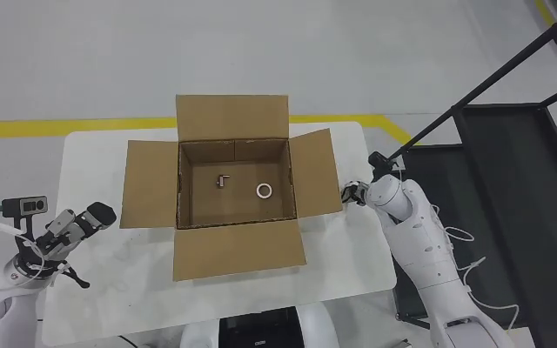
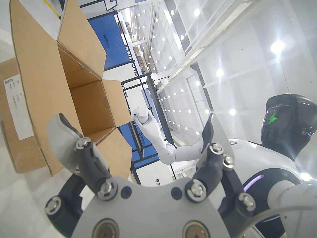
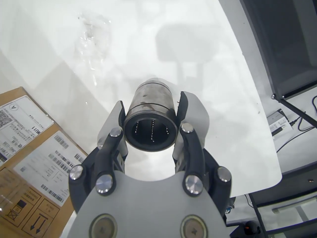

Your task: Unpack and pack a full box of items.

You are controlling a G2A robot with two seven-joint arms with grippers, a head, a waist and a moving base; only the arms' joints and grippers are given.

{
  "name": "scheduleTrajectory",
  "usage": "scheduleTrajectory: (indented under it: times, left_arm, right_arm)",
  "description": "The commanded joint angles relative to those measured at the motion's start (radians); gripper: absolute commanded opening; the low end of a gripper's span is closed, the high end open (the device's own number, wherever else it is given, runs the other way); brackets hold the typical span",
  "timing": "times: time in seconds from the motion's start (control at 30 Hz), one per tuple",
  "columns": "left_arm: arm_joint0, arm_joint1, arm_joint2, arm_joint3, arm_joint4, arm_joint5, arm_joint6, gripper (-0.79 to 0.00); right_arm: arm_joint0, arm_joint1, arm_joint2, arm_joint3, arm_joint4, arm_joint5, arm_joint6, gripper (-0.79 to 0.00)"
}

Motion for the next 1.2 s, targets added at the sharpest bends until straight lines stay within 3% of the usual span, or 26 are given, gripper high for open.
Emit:
scheduleTrajectory:
  times: [0.0, 0.2, 0.23, 0.27, 0.3, 0.63, 0.97, 1.07, 1.17]
  left_arm:
    - [0.0, 0.0, 0.0, 0.0, 0.0, 0.0, 0.0, 0.0]
    - [0.0, 0.0, 0.0, 0.0, 0.0, 0.0, 0.0, 0.0]
    - [0.0, 0.0, 0.0, 0.0, 0.0, 0.0, 0.0, 0.0]
    - [0.0, 0.0, 0.0, 0.0, 0.0, 0.0, 0.0, 0.0]
    - [0.0, 0.0, 0.0, 0.0, 0.0, 0.0, 0.0, 0.0]
    - [0.0, 0.0, 0.0, 0.0, 0.0, 0.0, 0.0, 0.0]
    - [0.0, 0.0, 0.0, 0.0, 0.0, 0.0, 0.0, 0.0]
    - [0.0, 0.0, 0.0, 0.0, 0.0, 0.0, 0.0, 0.0]
    - [0.0, 0.0, 0.0, 0.0, 0.0, 0.0, 0.0, 0.0]
  right_arm:
    - [0.007, -0.002, -0.006, 0.012, 0.0, 0.012, -0.009, -0.785]
    - [0.043, -0.006, -0.036, 0.045, -0.027, 0.046, -0.012, -0.785]
    - [0.052, -0.006, -0.039, 0.054, -0.027, 0.047, -0.01, -0.665]
    - [0.058, -0.007, -0.04, 0.062, -0.026, 0.051, -0.009, -0.483]
    - [0.058, -0.007, -0.041, 0.063, -0.024, 0.055, -0.008, 0.0]
    - [0.016, -0.002, 0.004, -0.015, 0.004, 0.088, -0.026, 0.0]
    - [-0.19, 0.018, 0.171, -0.417, -0.005, 0.17, -0.107, 0.0]
    - [-0.238, 0.018, 0.211, -0.531, 0.018, 0.154, -0.142, 0.0]
    - [-0.275, 0.017, 0.234, -0.633, 0.078, 0.073, -0.162, 0.0]
